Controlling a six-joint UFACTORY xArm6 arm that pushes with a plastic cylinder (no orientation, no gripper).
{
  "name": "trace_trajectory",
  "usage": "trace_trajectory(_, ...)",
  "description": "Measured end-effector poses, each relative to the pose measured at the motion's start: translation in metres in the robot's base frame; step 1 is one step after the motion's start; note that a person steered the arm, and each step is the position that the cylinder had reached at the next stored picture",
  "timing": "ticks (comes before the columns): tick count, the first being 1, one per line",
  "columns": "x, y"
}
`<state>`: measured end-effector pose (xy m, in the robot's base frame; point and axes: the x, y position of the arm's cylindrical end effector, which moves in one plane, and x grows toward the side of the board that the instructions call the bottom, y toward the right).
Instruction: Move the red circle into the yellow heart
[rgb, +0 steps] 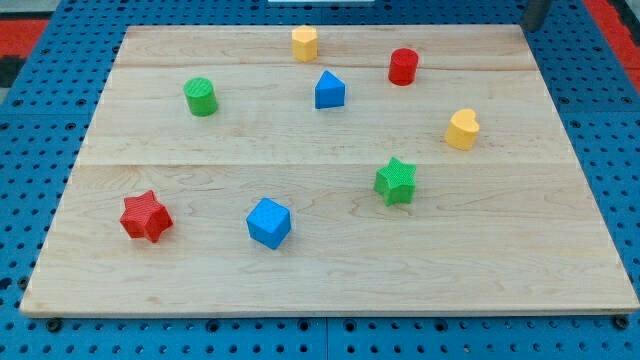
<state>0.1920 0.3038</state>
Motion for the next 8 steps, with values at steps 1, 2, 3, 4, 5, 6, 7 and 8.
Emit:
trace_trajectory(1, 0.0, -0.007)
trace_trajectory(2, -0.001, -0.047)
trace_trajectory(3, 0.001, -0.118)
trace_trajectory(4, 0.001, -0.139)
trace_trajectory(5, -0.001, -0.145)
trace_trajectory(6, 0.0, -0.147)
trace_trajectory(7, 0.0, -0.154)
trace_trajectory(8, 0.006, -0.202)
